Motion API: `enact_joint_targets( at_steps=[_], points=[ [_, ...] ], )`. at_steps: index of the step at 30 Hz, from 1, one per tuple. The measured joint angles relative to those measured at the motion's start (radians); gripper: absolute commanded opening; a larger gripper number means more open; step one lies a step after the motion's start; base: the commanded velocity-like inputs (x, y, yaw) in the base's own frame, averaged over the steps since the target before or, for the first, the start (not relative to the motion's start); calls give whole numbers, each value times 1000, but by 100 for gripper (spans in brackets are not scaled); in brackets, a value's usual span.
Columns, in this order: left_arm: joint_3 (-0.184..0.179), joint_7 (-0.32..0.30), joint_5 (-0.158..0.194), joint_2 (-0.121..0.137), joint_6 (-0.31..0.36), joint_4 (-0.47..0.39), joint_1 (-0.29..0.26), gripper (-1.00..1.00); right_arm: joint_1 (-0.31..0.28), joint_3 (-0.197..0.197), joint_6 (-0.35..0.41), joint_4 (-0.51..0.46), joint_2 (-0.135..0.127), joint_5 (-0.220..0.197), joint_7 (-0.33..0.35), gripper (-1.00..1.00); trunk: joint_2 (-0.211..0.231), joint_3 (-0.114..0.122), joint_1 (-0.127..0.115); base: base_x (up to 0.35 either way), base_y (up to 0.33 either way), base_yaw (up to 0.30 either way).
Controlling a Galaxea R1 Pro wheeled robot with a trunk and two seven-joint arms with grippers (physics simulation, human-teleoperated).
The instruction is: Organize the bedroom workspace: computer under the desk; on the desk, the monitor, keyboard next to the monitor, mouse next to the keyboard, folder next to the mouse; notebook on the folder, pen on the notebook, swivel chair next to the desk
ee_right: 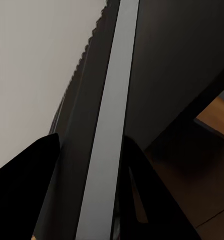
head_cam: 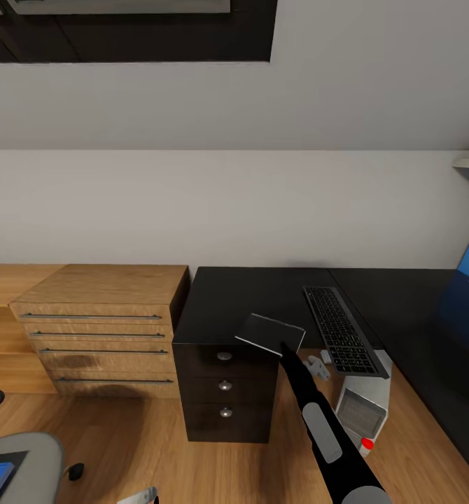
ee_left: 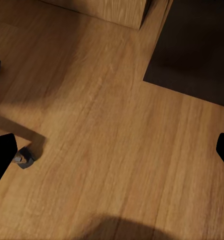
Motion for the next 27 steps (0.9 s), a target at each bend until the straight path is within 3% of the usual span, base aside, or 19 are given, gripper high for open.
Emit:
enact_joint_targets(
  at_steps=[14, 16, 21, 27],
  points=[
    [0, 0, 0, 0, 0, 0, 0, 100, 0, 0, -1, 0, -1, 2, 1, -100, 0, 0, 0, 7, 0, 0],
    [-2, 0, -3, -11, -2, 1, 0, 100, 1, -1, -1, 11, 6, 6, 0, -100, 0, 0, 0, 57, 0, 0],
    [-1, 1, -2, -12, -2, 1, 0, 100, 1, -1, 0, 14, 7, 6, 0, -100, 0, 0, 0, 44, 0, 0],
    [-1, -1, -1, -8, -2, 1, 0, 100, 1, 0, 1, 26, -12, 4, 2, -100, 0, 0, 0, 71, 0, 0]
  ],
)
